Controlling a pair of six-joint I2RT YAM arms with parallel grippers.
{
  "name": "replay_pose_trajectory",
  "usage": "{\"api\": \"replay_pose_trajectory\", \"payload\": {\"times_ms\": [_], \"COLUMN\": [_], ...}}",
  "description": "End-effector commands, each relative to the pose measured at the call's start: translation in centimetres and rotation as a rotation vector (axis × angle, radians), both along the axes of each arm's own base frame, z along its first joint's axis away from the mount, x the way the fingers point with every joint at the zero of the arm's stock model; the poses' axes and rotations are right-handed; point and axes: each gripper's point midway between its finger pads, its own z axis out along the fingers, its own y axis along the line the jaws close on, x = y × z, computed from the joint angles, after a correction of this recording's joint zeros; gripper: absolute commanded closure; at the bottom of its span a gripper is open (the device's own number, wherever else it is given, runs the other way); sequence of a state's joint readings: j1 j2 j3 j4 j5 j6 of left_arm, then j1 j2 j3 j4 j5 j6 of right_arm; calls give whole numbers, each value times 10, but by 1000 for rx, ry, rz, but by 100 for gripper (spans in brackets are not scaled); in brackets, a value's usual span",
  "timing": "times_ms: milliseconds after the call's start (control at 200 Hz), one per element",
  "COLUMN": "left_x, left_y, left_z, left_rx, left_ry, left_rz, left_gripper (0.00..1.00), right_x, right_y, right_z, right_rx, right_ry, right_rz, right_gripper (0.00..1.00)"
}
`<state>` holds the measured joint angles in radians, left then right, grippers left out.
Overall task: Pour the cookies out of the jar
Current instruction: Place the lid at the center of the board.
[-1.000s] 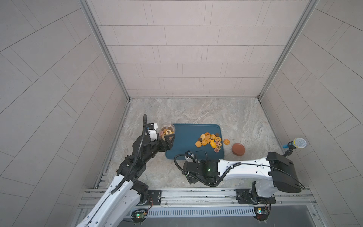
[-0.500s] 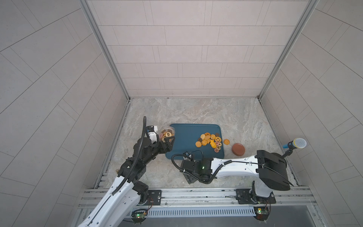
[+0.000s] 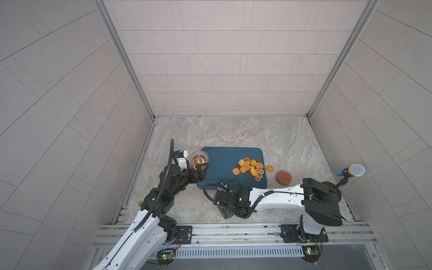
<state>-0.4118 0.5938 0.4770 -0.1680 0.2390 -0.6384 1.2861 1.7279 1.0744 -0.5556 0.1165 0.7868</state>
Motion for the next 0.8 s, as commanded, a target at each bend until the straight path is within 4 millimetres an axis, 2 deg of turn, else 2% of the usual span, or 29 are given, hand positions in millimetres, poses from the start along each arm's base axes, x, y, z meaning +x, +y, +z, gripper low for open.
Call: {"api": "replay_pose_trajectory", "payload": {"times_ms": [0,70,240,295,335,470,535,796], "left_x": [7,7,8,7,7,8,8,7], "left_y": [-4,-4,-4,-4,-4,-4,-5,-4], "left_z": [44,44,44,43,42,40,38,36], "left_rx": [-78,-77,-87,-87,-87,-89,-91,-100], "left_ry": [-153,-154,-153,-151,-149,-143,-138,-129], "left_rz": [-6,-5,-3,-5,-5,-1,-2,2], "left_gripper": [100,100,100,100,100,100,100,100], "right_x": [5,7,7,10,11,11,11,11], "right_y": [-6,-11,-20,-24,-27,-31,-31,-32], "right_z": [2,5,0,3,5,4,4,4], "right_rx": [-27,-33,-82,-97,-105,-116,-120,-124], "right_ry": [-20,-38,-39,-55,-63,-62,-62,-57], "right_rz": [-25,-39,-52,-64,-70,-73,-76,-70], "right_gripper": [48,38,32,21,17,14,8,4]}}
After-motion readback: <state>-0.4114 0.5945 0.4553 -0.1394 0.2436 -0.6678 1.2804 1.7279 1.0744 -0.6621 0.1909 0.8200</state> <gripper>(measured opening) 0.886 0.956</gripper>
